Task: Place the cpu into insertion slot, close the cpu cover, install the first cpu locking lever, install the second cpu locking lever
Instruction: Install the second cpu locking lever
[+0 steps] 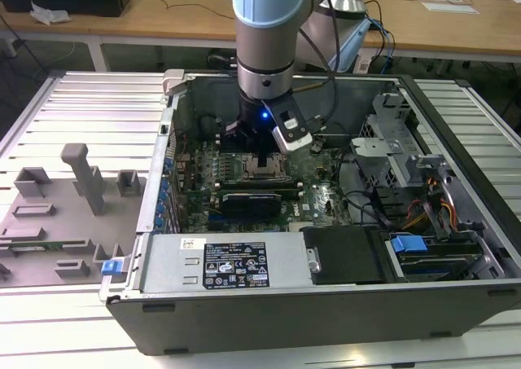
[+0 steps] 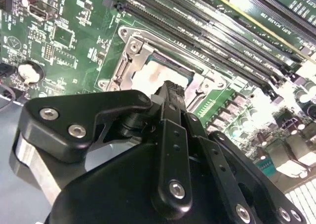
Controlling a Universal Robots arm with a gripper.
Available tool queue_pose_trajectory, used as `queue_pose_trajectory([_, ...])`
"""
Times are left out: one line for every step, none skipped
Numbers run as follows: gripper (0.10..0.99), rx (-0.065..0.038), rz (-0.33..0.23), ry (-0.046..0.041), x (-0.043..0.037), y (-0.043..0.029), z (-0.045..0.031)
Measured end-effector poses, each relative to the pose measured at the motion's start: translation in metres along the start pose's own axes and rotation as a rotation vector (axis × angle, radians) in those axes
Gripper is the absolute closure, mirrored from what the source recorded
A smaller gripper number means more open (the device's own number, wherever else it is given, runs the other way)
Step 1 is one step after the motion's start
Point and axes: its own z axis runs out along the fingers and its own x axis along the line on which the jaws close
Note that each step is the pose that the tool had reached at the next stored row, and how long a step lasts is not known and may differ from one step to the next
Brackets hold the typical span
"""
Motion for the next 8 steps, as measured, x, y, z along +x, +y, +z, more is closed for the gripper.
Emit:
queue_pose_trajectory([0.98, 0.0, 0.0, -0.0002, -0.0001, 0.0004, -0.0022])
queue_pose_trajectory([0.98, 0.0, 0.0, -0.0002, -0.0001, 0.0004, -0.0022])
queue_pose_trajectory([0.98, 0.0, 0.0, -0.0002, -0.0001, 0.0004, -0.0023])
queue_pose_trajectory([0.98, 0.0, 0.0, -0.0002, -0.0001, 0.0004, -0.0023])
queue_pose_trajectory([0.98, 0.0, 0.0, -0.0002, -0.0001, 0.0004, -0.0023])
queue_pose_trajectory([0.98, 0.0, 0.0, -0.0002, -0.0001, 0.0004, -0.0023])
queue_pose_trajectory([0.98, 0.0, 0.0, -0.0002, -0.0001, 0.0004, -0.0023])
queue_pose_trajectory([0.98, 0.0, 0.0, -0.0001, -0.0001, 0.0004, -0.0023])
